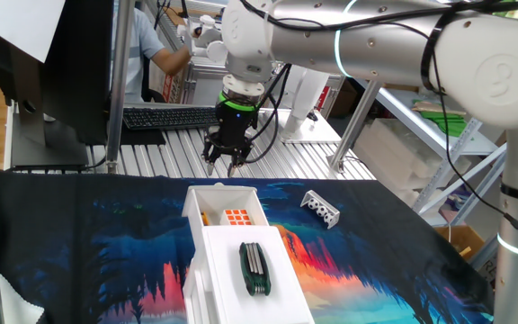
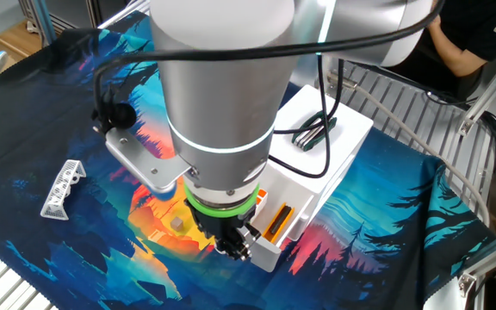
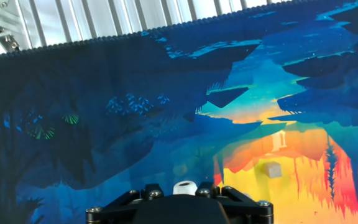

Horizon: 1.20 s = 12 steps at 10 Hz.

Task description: Grasp the handle and close the drawer

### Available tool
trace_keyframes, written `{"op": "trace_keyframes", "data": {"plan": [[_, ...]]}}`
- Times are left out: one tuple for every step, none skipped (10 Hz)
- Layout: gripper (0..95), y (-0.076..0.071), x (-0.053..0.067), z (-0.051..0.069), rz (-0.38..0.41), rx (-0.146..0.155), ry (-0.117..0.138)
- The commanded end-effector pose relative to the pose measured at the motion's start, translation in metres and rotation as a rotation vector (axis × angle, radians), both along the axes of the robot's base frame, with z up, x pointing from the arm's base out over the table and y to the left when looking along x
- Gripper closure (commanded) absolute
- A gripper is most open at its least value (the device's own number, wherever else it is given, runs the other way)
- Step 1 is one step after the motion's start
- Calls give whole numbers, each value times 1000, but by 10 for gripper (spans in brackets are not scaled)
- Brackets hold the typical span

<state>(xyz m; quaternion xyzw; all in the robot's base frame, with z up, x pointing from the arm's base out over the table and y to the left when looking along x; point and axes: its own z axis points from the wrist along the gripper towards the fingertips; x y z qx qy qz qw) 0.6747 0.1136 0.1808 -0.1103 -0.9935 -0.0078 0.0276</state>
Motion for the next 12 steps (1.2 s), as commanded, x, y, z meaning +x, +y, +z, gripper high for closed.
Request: {"op": "trace_keyframes", "data": {"plan": [[570,0,-2,-2,9,-1,0],[570,1,-3,-4,13,0,1],[570,1,-4,-5,19,-1,1],[570,2,-4,-7,22,-2,1],[570,2,-5,-9,23,-3,1],[570,2,-5,-11,25,-5,1],[570,0,-5,-13,30,-6,2],[570,-1,-5,-15,32,-6,2],[570,-1,-4,-17,31,-6,3],[570,-1,-4,-19,32,-6,5],[570,-1,-4,-20,34,-5,6],[570,-1,-3,-22,37,-4,7]]}}
